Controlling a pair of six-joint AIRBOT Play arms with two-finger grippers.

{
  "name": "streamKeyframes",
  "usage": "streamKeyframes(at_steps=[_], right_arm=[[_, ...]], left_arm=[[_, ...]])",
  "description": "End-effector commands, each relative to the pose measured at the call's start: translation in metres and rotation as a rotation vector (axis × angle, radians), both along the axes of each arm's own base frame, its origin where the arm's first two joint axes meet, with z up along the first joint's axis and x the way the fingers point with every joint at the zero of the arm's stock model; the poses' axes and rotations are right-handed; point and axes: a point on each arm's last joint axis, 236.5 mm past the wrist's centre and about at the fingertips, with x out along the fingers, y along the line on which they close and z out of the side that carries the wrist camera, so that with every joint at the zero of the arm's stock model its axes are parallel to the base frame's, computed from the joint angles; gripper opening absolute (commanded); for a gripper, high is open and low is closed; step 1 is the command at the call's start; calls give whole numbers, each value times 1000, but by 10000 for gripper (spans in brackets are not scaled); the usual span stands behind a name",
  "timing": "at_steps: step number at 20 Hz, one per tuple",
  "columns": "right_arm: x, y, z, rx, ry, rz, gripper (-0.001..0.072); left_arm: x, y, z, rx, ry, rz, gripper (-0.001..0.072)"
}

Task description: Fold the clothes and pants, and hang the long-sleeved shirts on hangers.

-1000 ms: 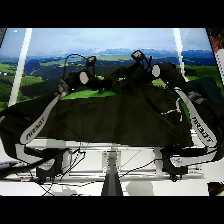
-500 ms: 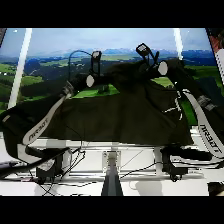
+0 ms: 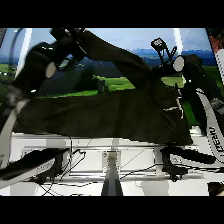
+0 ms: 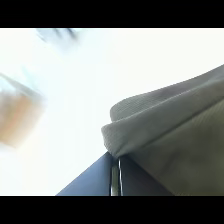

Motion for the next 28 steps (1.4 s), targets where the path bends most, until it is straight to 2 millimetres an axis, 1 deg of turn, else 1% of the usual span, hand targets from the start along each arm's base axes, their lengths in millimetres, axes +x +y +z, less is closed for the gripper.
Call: streamKeyframes(at_steps=[1,2,3,5,6,7,8,9,10,12,13,14,15,16,17,19,20,21,22,23,24,25,26,27,28], right_arm=[[-4,1,0,28,21,-12,26],[-5,2,0,32,22,-12,27],[-5,3,0,38,25,-13,27],[-6,5,-1,46,30,-13,26],[-6,5,-1,47,30,-14,26],[-6,5,-1,48,31,-14,26],[-6,5,-1,48,30,-14,26],[-6,5,-1,48,30,-14,27],[-6,5,-1,48,31,-14,26],[-6,5,-1,47,30,-14,26],[-6,5,-1,47,30,-14,27],[-6,5,-1,46,28,-14,27],[-5,5,-1,46,26,-14,26],[-4,5,0,46,22,-14,27],[-3,5,0,47,18,-15,27],[-2,5,1,47,13,-15,27],[-2,5,1,47,13,-15,27],[-2,5,1,47,13,-15,27],[-2,5,1,47,13,-15,27],[-2,5,1,47,13,-15,27],[-2,5,1,47,13,-15,27],[-2,5,1,47,13,-15,27],[-2,5,1,47,13,-15,27],[-2,5,1,48,12,-15,27],[-2,5,1,48,13,-15,27]], left_arm=[[-28,19,58,230,-182,-42,24],[-30,19,45,210,-122,-43,24],[-32,20,17,196,-9,-42,24],[-42,15,-51,182,257,-56,24],[-46,10,-82,177,373,-68,24],[-51,2,-111,161,475,-83,40],[-52,-7,-138,144,560,-96,174],[-50,-12,-162,125,625,-91,418],[-46,-15,-183,95,675,-60,527],[-41,-16,-217,30,767,17,528],[-38,-15,-227,-9,792,60,527],[-34,-13,-230,-47,799,96,527],[-27,-7,-228,-92,785,144,511],[-17,1,-221,-144,760,192,462],[-7,11,-213,-208,732,240,461],[8,45,-204,-338,710,361,461],[12,67,-204,-401,716,436,461],[12,95,-208,-455,738,526,461],[6,121,-214,-497,776,605,461],[-3,146,-222,-549,833,674,460],[-14,167,-228,-614,898,727,429],[-23,184,-232,-681,953,758,344],[-31,198,-234,-752,1003,771,290],[-39,210,-236,-837,1049,782,290],[-46,221,-238,-924,1092,805,381]])
